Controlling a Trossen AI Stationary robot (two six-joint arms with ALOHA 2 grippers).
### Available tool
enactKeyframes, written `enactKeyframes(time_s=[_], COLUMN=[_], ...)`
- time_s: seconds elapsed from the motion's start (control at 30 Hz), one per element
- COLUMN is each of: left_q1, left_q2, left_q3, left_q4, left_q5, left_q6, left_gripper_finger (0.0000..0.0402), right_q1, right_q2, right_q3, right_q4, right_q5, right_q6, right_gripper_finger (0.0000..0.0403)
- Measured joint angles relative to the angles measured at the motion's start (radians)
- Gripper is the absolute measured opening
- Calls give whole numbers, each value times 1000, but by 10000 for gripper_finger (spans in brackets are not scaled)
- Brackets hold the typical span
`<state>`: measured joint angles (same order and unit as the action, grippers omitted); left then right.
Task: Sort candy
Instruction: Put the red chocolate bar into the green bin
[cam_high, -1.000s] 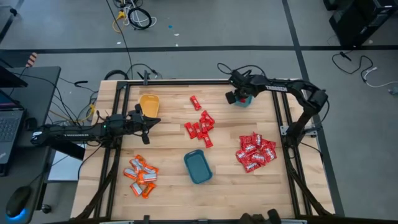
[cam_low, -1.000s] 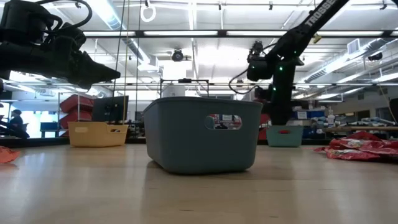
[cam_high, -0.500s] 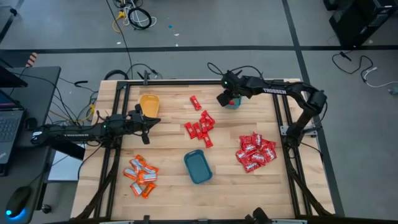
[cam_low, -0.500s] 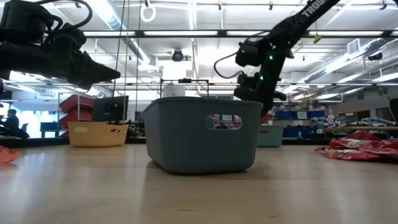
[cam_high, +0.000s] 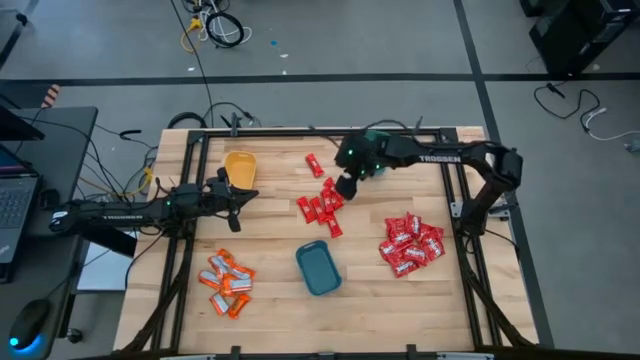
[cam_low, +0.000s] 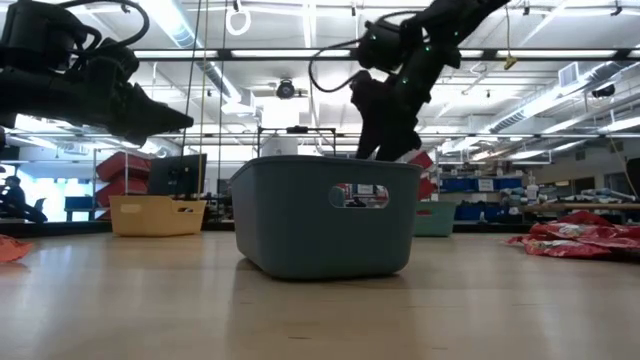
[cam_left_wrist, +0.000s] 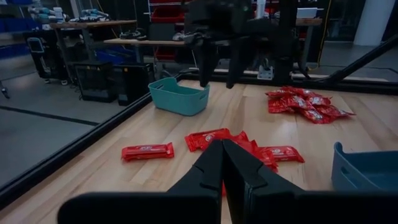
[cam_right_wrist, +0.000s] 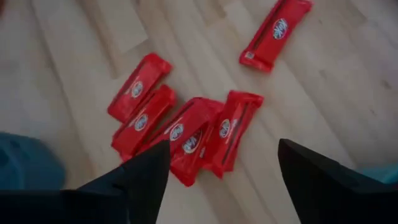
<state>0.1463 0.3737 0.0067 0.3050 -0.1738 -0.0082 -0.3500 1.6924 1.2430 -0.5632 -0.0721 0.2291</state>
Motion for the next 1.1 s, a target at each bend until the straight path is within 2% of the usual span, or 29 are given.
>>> enactKeyframes(time_s=[0.1, 0.17, 0.37, 0.77, 1.1], left_q1=[0, 0, 0, -3, -3], left_q2=[0, 0, 0, 9, 10], left_q3=[0, 0, 0, 0, 0], left_q4=[-11, -16, -22, -30, -36], left_q5=[0, 0, 0, -12, -11], left_q6=[0, 0, -3, -4, -4], left_gripper_finger=[12, 12, 12, 12, 12], right_q1=[44, 61, 63, 40, 30], right_q2=[6, 17, 44, 185, 252], right_q3=[0, -6, -47, -61, -61], right_q4=[24, 49, 166, 200, 231], right_q5=[92, 107, 96, 72, 70], right_q6=[37, 52, 74, 99, 120], right_gripper_finger=[286, 280, 261, 257, 229])
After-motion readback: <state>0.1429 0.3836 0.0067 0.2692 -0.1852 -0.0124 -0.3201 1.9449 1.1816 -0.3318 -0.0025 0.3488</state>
